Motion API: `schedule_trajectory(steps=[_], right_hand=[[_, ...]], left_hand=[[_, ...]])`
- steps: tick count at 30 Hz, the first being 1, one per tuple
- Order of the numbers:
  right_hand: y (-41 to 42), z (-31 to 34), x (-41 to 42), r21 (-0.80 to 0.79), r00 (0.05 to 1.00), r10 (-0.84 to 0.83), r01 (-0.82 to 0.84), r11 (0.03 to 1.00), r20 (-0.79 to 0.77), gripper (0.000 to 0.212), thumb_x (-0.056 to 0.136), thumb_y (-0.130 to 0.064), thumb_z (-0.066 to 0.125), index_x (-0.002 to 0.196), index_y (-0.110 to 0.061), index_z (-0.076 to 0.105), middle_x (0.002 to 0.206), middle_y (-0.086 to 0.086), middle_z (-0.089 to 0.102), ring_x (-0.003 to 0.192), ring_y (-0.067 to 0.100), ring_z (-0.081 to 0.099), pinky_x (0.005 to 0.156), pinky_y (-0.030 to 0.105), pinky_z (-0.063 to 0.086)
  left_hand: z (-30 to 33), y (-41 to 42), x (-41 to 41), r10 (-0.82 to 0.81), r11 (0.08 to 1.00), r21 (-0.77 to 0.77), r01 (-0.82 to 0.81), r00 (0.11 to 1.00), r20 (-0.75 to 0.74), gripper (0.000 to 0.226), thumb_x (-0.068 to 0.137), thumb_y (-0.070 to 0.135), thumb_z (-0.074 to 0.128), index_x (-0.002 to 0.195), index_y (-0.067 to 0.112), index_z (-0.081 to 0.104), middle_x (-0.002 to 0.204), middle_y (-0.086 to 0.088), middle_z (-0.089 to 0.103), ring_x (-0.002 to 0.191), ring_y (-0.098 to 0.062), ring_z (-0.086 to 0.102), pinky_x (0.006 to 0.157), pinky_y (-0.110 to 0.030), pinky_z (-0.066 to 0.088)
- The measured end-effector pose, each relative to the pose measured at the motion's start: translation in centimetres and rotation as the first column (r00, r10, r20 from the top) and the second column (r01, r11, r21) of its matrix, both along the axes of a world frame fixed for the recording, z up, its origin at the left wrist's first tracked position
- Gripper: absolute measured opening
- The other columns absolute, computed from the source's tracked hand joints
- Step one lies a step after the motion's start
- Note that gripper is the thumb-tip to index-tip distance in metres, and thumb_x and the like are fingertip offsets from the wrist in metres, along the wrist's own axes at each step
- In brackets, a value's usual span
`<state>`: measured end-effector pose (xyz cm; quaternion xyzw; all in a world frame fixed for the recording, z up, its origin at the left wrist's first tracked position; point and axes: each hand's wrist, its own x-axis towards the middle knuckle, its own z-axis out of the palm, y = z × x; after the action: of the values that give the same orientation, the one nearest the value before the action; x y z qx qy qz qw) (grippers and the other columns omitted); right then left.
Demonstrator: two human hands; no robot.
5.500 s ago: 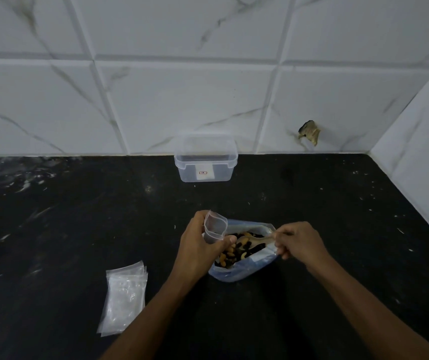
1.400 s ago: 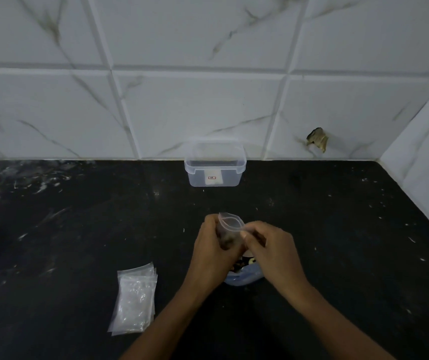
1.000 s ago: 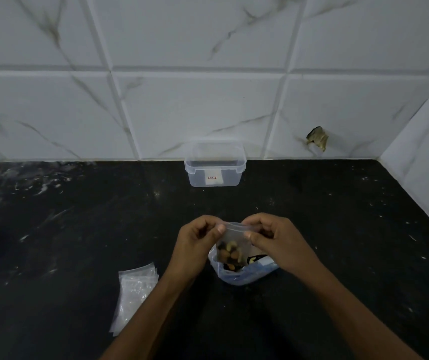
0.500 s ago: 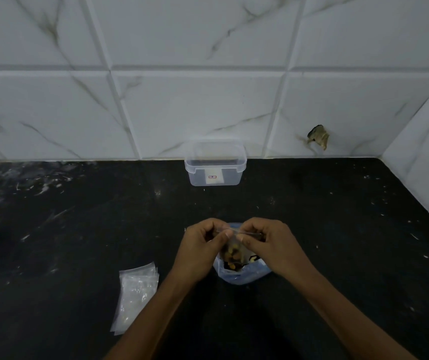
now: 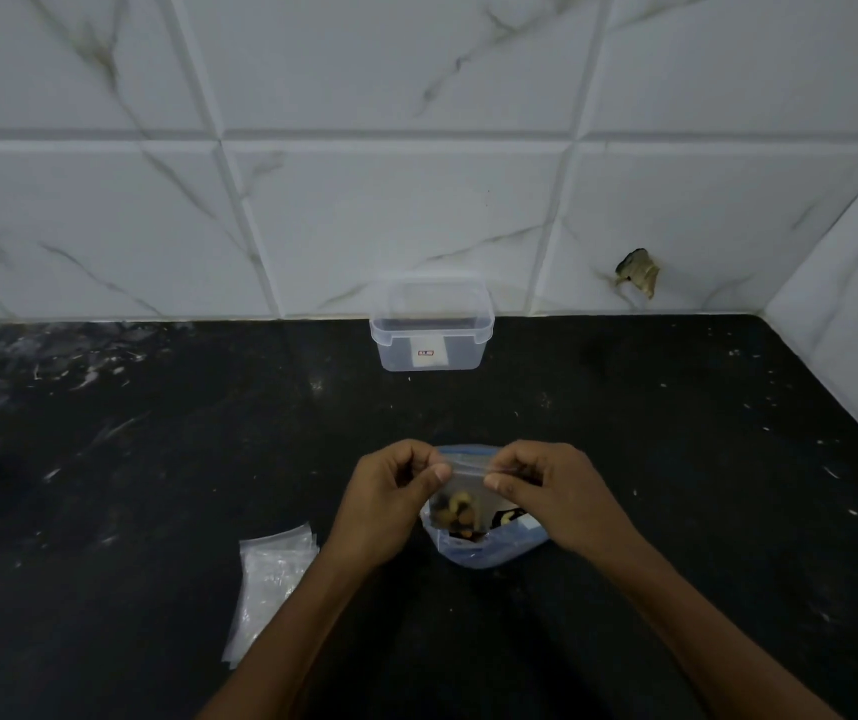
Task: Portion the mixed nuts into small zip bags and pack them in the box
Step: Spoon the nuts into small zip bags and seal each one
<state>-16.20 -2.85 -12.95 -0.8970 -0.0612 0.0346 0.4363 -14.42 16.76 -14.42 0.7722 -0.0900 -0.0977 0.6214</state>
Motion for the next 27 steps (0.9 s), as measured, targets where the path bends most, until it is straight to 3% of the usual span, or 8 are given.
schedule_trajectory(steps=[4,9,17,20,27], right_hand=[[0.4,-0.3,0.0,-0.041,0.996,-0.049,0.052,0.998,0.07,0.005,0.087,-0.017,0.068,0.083,-0.018,0.071,0.07,-0.013,0.063,0.069,-0.003,0.059,0.062,0.01,0.044],[0.9,-0.6,0.3,0.049,0.996,-0.08,0.082,0.995,-0.051,0.008,0.087,-0.016,0.068,0.09,-0.023,0.07,0.078,-0.012,0.065,0.074,0.0,0.062,0.065,0.013,0.046],[1.9,-0.5,0.8,0.08,0.992,-0.102,0.109,0.991,-0.08,0.004,0.084,-0.016,0.071,0.081,-0.018,0.07,0.072,-0.003,0.069,0.065,0.006,0.065,0.064,0.021,0.055],[2.7,-0.3,1.0,-0.008,0.997,-0.071,0.071,0.997,-0.007,0.007,0.085,-0.02,0.07,0.079,-0.022,0.069,0.074,-0.007,0.068,0.073,0.001,0.063,0.064,0.013,0.051],[3.6,-0.1,1.8,0.14,0.994,0.064,-0.051,0.989,-0.091,0.019,0.086,-0.012,0.069,0.083,-0.03,0.066,0.082,-0.005,0.07,0.079,0.002,0.066,0.071,0.015,0.053]], left_hand=[[0.1,0.0,-0.2,0.028,0.999,0.024,-0.029,1.0,0.013,0.014,0.093,0.008,0.061,0.082,0.014,0.066,0.078,-0.003,0.067,0.07,-0.002,0.064,0.065,-0.014,0.051],[0.3,0.9,0.0,0.082,0.996,-0.033,-0.083,0.996,-0.024,0.012,0.092,0.006,0.061,0.084,0.012,0.068,0.09,-0.017,0.067,0.085,-0.023,0.065,0.071,-0.022,0.054],[-0.1,2.7,-0.3,0.109,0.994,0.029,-0.109,0.994,-0.021,0.015,0.093,0.007,0.058,0.088,0.016,0.069,0.093,0.003,0.07,0.088,-0.001,0.066,0.073,-0.011,0.051],[-0.3,3.0,-0.4,0.145,0.984,0.106,-0.147,0.989,0.027,0.015,0.094,0.01,0.058,0.087,0.02,0.067,0.091,0.005,0.069,0.086,0.001,0.064,0.07,-0.01,0.05],[-0.3,3.6,-0.5,0.195,0.981,0.009,-0.196,0.98,0.032,0.011,0.095,0.007,0.055,0.091,0.011,0.065,0.093,-0.001,0.066,0.085,-0.003,0.065,0.068,-0.014,0.053]])
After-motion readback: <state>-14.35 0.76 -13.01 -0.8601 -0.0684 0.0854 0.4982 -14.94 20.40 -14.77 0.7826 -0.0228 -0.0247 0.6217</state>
